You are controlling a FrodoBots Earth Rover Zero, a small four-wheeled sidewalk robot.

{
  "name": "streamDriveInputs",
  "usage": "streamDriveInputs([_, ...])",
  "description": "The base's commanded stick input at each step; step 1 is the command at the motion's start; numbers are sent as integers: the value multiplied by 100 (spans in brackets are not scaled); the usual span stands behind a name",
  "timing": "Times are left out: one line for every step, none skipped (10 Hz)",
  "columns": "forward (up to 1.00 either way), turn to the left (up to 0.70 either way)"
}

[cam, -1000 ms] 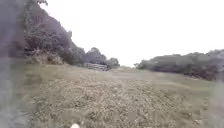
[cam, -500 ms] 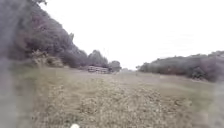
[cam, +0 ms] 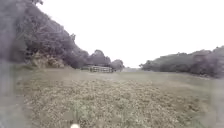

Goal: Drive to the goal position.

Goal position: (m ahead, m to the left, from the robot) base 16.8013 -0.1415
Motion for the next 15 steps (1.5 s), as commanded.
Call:
streamDriveInputs([70,-13])
streamDriveInputs([70,-29])
streamDriveInputs([70,-35])
streamDriveInputs([70,-35])
streamDriveInputs([70,-35])
streamDriveInputs([70,-35])
streamDriveInputs([70,-35])
streamDriveInputs([70,-35])
streamDriveInputs([70,-35])
streamDriveInputs([70,0])
streamDriveInputs([70,0])
streamDriveInputs([70,0])
streamDriveInputs([70,0])
streamDriveInputs([70,0])
streamDriveInputs([70,0])
